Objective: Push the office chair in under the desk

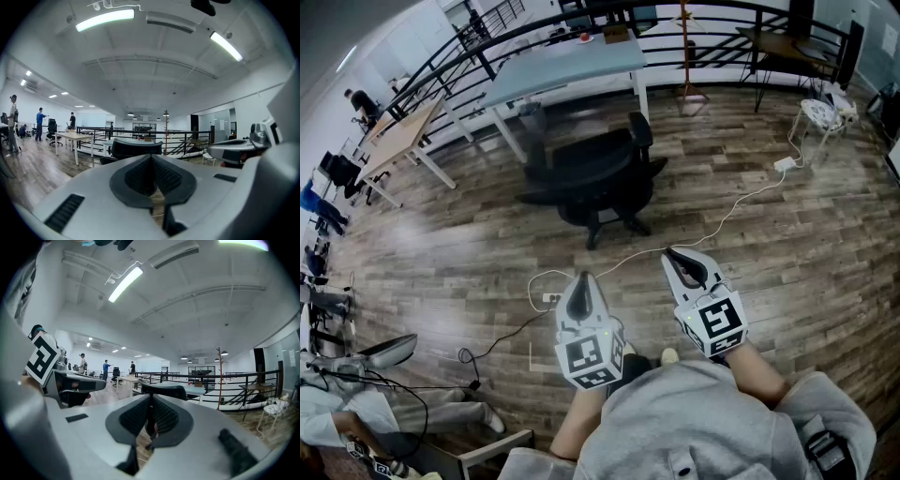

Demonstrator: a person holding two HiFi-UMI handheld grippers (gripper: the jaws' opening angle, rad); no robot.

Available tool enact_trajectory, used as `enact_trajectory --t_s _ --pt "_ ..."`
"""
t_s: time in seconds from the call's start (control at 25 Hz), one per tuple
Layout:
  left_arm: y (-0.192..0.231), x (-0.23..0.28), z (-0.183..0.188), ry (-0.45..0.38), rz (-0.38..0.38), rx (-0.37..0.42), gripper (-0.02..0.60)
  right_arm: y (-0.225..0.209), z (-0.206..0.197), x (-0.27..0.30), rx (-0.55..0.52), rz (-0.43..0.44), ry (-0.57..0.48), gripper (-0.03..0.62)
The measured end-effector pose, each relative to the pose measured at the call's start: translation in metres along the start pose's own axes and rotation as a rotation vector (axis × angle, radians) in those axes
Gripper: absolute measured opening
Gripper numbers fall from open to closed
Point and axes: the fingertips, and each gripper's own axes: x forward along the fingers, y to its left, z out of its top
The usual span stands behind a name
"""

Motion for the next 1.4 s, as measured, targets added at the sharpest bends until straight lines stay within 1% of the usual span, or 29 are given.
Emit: enact_trajectory --t_s 0.16,0.44,0.64,1.04,1.28,1.4 --pt "0.0 0.001 0.003 0.002 0.008 0.006 0.015 -0.002 0.004 -0.001 -0.004 0.009 -0.003 0.034" --pt "0.004 -0.008 -0.004 0.007 0.039 0.012 0.016 0.001 0.001 -0.004 -0.008 0.032 -0.012 0.034" --pt "0.005 -0.01 0.001 0.004 0.05 0.034 0.017 0.0 0.005 -0.005 -0.018 0.053 -0.019 0.035" --pt "-0.002 -0.014 0.005 -0.005 0.06 0.068 0.017 -0.009 0.009 -0.009 -0.041 0.056 -0.037 0.035" --pt "0.002 -0.009 0.004 -0.009 0.064 0.069 0.017 -0.009 0.006 -0.001 -0.073 0.053 -0.029 0.035" --pt "0.004 -0.003 0.004 -0.008 0.066 0.068 0.017 -0.012 0.007 0.003 -0.071 0.054 -0.025 0.035"
